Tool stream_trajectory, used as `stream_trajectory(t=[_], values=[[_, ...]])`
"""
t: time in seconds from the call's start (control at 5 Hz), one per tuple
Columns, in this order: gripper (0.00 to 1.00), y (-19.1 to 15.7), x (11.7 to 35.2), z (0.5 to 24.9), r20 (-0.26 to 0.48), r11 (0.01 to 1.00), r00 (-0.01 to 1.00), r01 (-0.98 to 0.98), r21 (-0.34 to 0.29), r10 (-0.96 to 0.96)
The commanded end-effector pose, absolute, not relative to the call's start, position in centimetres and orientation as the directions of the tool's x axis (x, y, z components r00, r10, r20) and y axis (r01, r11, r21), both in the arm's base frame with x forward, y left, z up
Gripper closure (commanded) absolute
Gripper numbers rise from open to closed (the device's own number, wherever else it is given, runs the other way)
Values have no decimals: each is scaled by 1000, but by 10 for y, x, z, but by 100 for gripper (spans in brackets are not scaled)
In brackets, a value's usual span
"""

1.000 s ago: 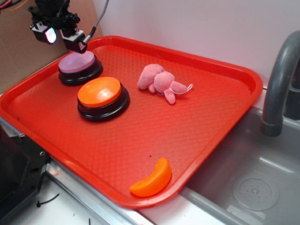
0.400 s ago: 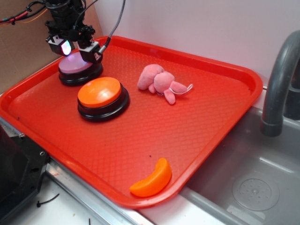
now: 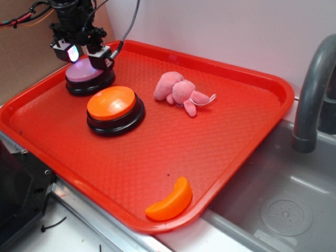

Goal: Push the pink button.

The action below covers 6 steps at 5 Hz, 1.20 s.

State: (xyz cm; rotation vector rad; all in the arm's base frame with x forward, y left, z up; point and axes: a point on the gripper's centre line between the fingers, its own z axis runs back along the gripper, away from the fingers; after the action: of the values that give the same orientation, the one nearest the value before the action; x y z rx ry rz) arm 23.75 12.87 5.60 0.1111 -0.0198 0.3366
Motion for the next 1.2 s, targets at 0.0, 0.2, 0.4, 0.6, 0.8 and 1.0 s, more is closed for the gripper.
stream_trajectory(t=[0.0, 0.2, 0.4, 0.6, 0.8, 1.0], values=[[0, 138, 246, 103, 178, 917, 917, -380, 117, 357], [0, 135, 243, 117, 190, 916, 913, -385, 116, 360], [0, 133, 241, 125, 196, 916, 910, -390, 99, 366], [0, 131, 240, 132, 199, 914, 908, -392, 100, 368], [0, 127, 237, 139, 202, 912, 904, -400, 87, 377], [0, 123, 235, 147, 209, 911, 902, -403, 87, 379]])
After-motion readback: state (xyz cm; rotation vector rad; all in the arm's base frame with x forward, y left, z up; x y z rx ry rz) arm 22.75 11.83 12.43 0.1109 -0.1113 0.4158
